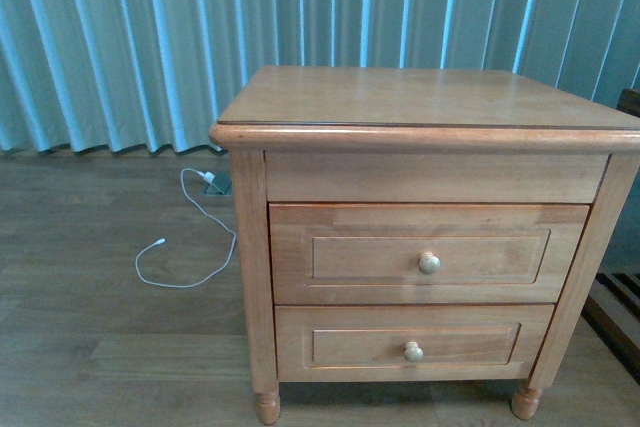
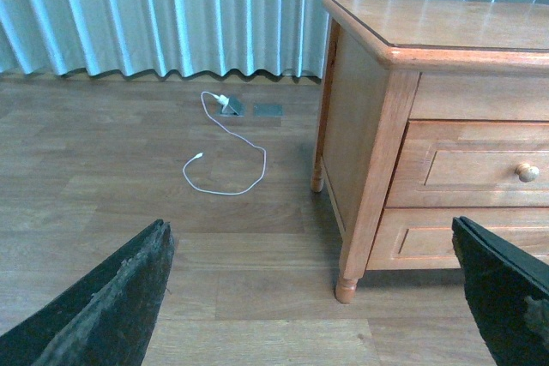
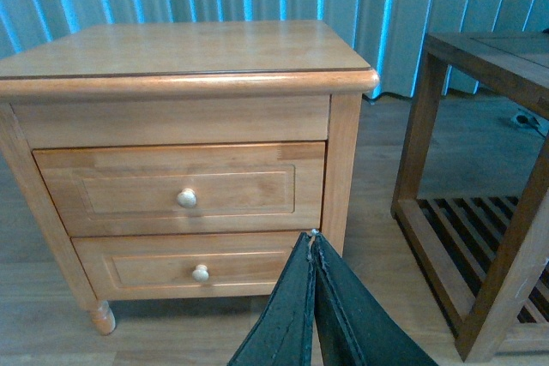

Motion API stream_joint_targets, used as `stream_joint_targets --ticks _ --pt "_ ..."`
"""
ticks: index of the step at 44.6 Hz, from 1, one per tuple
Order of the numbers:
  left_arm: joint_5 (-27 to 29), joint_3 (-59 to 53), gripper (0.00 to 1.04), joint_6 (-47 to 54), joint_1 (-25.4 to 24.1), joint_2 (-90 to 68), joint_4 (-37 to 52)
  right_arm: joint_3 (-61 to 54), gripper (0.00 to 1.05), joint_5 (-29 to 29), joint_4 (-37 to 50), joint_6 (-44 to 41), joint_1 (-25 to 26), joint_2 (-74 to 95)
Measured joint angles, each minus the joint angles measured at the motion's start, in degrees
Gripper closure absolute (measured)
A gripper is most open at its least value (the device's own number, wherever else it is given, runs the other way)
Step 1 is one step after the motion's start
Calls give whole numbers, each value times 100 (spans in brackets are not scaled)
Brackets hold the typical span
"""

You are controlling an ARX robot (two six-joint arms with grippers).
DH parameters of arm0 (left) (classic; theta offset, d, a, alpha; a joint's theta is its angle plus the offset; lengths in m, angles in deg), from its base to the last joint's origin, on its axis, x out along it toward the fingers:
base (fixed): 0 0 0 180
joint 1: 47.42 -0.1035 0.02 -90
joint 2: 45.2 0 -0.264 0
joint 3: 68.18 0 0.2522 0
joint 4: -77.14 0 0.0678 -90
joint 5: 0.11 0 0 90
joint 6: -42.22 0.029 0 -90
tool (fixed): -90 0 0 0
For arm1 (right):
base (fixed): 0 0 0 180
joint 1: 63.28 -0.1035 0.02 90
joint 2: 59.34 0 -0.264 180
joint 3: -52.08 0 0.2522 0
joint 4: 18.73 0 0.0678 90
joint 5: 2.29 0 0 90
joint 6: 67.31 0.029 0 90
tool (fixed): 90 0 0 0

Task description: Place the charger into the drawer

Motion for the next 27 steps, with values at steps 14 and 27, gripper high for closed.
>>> stream_joint_targets --ticks 14,27 --pt "9 0 6 2 0 0 0 -133 103 0 -986 -7 -4 -1110" --pt "11 0 6 2 0 0 0 -133 103 0 -1014 -7 -4 -1119"
